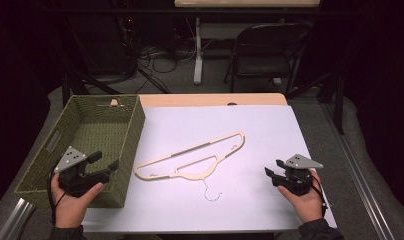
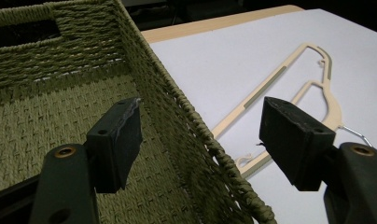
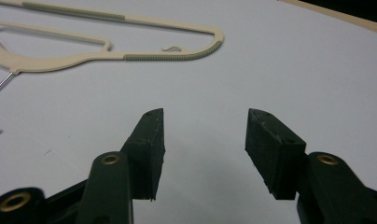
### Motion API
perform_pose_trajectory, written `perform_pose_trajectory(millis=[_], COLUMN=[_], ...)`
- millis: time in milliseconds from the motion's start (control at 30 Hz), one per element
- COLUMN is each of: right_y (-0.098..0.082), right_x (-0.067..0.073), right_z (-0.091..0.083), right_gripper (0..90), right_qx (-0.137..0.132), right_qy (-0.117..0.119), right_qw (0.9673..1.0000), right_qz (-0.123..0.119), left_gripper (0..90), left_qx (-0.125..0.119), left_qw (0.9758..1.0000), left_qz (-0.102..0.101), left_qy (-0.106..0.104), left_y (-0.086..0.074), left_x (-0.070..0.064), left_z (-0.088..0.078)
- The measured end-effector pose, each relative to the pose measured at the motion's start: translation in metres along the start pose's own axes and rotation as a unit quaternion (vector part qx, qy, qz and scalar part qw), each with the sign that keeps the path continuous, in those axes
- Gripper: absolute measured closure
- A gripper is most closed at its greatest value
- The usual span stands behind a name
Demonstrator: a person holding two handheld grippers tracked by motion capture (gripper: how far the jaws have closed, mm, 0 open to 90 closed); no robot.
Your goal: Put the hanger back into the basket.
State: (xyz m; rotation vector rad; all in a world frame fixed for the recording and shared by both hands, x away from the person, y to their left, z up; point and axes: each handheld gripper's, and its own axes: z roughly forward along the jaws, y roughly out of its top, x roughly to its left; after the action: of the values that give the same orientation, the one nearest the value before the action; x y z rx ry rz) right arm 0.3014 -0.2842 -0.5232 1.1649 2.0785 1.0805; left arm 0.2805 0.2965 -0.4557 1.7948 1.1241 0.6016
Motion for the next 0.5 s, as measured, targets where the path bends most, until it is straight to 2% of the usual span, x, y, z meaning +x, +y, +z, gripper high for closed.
perform_pose_trajectory(millis=[167, 400, 500], right_y=[0.001, 0.001, 0.001], right_x=[0.001, 0.002, 0.002], right_z=[0.0, 0.002, 0.002], right_gripper=[48.6, 48.8, 48.8], right_qx=[0.003, 0.003, 0.003], right_qy=[0.004, 0.005, 0.006], right_qw=[0.9999, 0.9998, 0.9998], right_qz=[-0.012, -0.019, -0.018], left_gripper=[26.6, 24.7, 27.9], left_qx=[-0.004, -0.004, -0.006], left_qw=[1.0, 0.9999, 0.9998], left_qz=[-0.004, 0.014, 0.018], left_qy=[0.001, -0.01, -0.007], left_y=[0.0, 0.004, 0.006], left_x=[0.0, -0.008, -0.012], left_z=[-0.001, -0.002, -0.002])
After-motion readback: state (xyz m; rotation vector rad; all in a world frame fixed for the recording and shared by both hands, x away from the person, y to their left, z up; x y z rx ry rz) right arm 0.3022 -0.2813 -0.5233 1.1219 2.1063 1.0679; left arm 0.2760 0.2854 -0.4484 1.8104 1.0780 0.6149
